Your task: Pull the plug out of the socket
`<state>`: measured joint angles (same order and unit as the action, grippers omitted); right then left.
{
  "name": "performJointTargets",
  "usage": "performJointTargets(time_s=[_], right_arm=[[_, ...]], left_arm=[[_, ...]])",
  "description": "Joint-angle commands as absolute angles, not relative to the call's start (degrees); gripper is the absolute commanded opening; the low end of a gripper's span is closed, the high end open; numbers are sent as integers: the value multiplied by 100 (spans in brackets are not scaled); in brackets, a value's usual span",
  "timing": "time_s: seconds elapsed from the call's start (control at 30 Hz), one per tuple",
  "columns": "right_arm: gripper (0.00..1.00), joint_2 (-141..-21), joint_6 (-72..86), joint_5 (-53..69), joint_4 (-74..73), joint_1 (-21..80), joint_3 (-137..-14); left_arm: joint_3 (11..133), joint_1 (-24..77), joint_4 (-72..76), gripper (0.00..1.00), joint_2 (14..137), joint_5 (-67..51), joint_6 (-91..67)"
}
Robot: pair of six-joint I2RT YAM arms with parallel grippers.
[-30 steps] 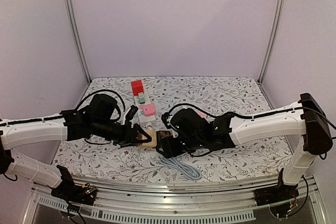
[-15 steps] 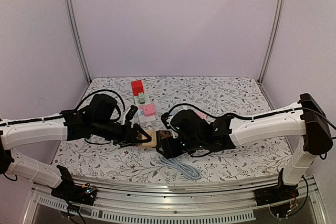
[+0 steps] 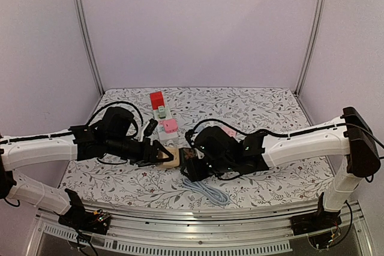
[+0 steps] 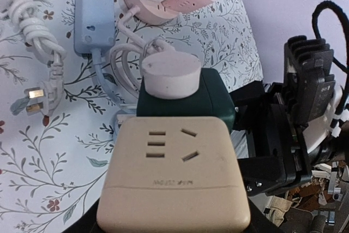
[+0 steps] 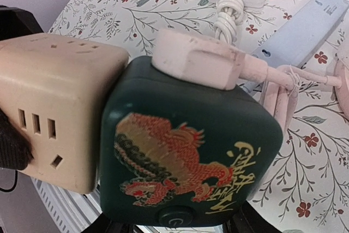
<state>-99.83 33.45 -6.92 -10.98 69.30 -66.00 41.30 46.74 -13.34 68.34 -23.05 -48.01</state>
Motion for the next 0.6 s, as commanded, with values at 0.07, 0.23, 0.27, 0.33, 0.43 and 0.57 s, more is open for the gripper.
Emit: performJointTargets(time_s=[0.07, 0.23, 0.27, 0.33, 0.43, 0.57], right_arm=[[36, -9910, 4017, -808, -904, 6754, -7146], [36, -9899, 4146, -684, -900, 6751, -7309], [36, -9884, 4194, -678, -905, 6758, -7321], [36, -9879, 4227, -689, -897, 6754, -7317], [36, -9921, 4123, -797, -922, 6754, -7238], [36, -9935, 3730, -1008, -980, 6753, -7082]], left_arm=[[4034, 4741, -515, 11, 6697, -2850, -4544], [3836, 4922, -493, 11, 6672, -2702, -4439], [3811, 4930, -492, 11, 6672, -2691, -4452], [3793, 4931, -508, 11, 6671, -2683, -4515], [3888, 4924, -652, 11, 6717, -2639, -4601], [4083, 4898, -897, 11, 6867, -2765, -4708]])
